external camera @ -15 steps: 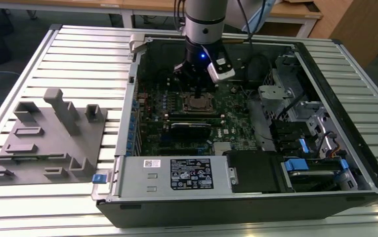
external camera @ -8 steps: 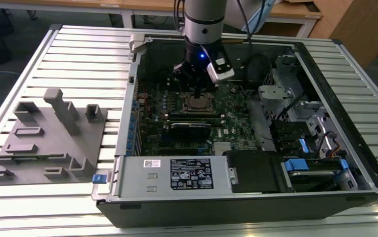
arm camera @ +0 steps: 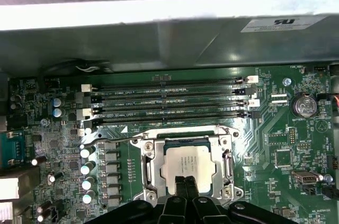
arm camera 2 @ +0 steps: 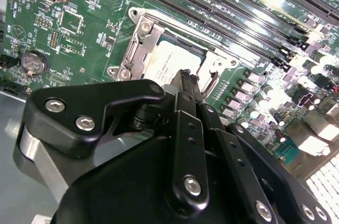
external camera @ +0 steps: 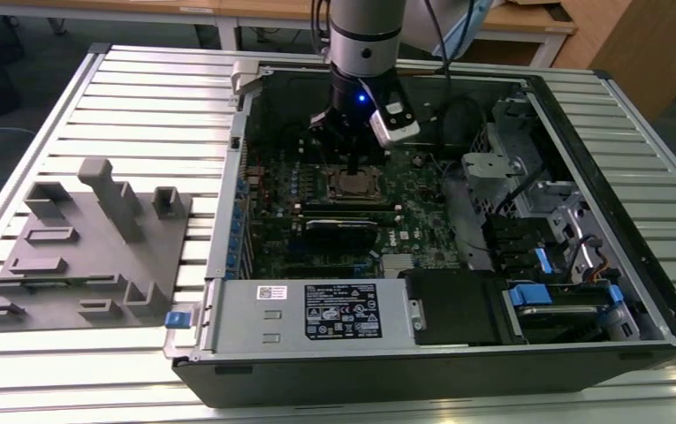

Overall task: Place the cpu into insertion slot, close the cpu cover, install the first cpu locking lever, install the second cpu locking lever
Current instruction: 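Install the first cpu locking lever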

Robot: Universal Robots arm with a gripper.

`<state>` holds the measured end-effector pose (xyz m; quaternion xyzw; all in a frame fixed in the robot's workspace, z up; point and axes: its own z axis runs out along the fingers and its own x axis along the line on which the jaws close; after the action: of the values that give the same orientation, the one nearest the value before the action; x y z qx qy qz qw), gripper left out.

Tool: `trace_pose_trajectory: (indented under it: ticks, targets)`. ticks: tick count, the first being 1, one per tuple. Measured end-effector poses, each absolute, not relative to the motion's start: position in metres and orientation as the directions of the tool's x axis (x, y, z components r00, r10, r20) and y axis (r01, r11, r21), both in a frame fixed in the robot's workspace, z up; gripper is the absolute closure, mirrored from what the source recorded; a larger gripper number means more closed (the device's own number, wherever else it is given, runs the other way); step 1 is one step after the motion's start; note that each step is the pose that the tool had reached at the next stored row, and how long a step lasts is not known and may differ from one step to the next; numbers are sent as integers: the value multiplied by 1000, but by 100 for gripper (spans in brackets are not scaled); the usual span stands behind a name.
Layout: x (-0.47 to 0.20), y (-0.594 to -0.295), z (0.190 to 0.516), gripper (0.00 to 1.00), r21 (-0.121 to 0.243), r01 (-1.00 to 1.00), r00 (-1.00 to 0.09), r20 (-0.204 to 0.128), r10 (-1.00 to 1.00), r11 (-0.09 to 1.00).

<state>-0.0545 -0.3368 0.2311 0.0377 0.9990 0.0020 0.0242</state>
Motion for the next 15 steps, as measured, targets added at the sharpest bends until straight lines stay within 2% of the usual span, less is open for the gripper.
trace_pose_trajectory:
  ticks: [9,14,15]
  targets:
    - [-54,-337,244,90,6,75,-996,-48,75,997]
    - [-54,-338,244,90,86,75,-996,-42,79,993]
    - [-54,-338,244,90,91,75,-996,-41,79,993]
